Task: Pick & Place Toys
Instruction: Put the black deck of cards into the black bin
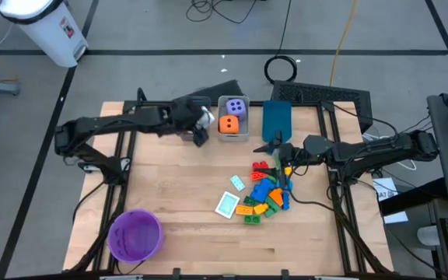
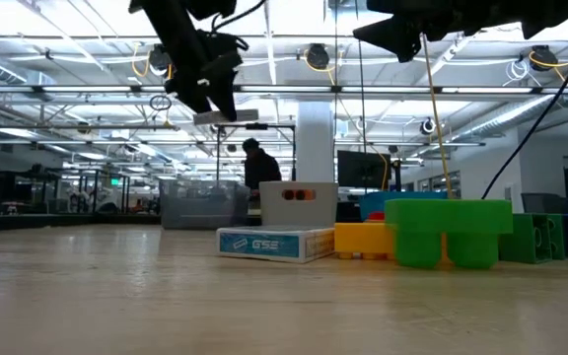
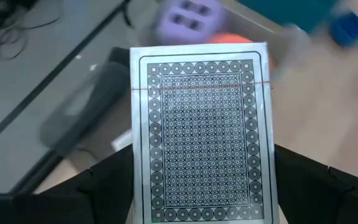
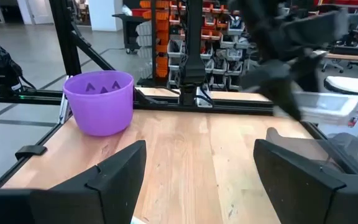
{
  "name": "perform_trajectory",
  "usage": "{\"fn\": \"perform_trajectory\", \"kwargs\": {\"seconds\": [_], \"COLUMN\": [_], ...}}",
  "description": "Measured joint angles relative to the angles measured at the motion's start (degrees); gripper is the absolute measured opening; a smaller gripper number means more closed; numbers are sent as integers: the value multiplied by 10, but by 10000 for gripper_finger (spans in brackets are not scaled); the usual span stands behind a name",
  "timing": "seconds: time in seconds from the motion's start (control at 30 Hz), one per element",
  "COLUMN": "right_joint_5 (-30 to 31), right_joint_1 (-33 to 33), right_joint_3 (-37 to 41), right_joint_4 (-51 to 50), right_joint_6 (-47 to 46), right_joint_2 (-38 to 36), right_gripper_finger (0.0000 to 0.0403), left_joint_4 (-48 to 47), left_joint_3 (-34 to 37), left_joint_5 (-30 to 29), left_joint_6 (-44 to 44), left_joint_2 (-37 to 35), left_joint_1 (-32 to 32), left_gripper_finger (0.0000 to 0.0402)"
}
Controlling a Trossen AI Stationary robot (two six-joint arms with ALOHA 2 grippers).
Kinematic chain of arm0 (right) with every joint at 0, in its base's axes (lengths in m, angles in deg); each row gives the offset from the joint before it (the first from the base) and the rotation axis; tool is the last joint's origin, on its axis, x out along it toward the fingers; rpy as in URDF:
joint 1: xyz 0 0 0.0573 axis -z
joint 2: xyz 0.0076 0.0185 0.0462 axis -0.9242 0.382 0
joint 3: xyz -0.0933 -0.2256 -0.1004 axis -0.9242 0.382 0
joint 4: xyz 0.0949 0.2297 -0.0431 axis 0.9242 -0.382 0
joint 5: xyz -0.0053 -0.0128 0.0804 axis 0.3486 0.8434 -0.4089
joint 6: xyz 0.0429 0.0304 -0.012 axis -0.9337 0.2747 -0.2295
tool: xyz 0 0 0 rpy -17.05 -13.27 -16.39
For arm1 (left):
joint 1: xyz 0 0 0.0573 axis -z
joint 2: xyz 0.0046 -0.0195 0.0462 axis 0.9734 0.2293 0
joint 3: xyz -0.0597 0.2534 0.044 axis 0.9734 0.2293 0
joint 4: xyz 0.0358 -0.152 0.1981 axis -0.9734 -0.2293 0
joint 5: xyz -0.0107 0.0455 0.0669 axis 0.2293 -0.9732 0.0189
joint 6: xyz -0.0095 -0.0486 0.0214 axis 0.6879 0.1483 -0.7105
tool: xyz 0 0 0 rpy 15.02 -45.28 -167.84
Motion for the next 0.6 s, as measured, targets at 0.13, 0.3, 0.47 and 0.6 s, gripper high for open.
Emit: {"fn": "perform_trajectory", "kwargs": {"seconds": [0.13, 0.3, 0.47, 0.6], "right_joint_5": [0, -1, -1, -1], "right_joint_1": [0, 0, 0, 0], "right_joint_3": [0, 0, 0, 0], "right_joint_4": [0, -1, -11, -15], "right_joint_6": [6, 6, 6, 7], "right_joint_2": [0, 0, 0, 0], "right_gripper_finger": [288, 288, 288, 288], "left_joint_4": [4, 6, 11, 12], "left_joint_3": [0, 0, 0, 0], "left_joint_5": [1, 32, 48, 65], "left_joint_6": [18, 28, 35, 33], "left_joint_2": [12, 71, 138, 168], "left_joint_1": [-63, -125, -152, -160], "left_gripper_finger": [314, 322, 360, 373]}}
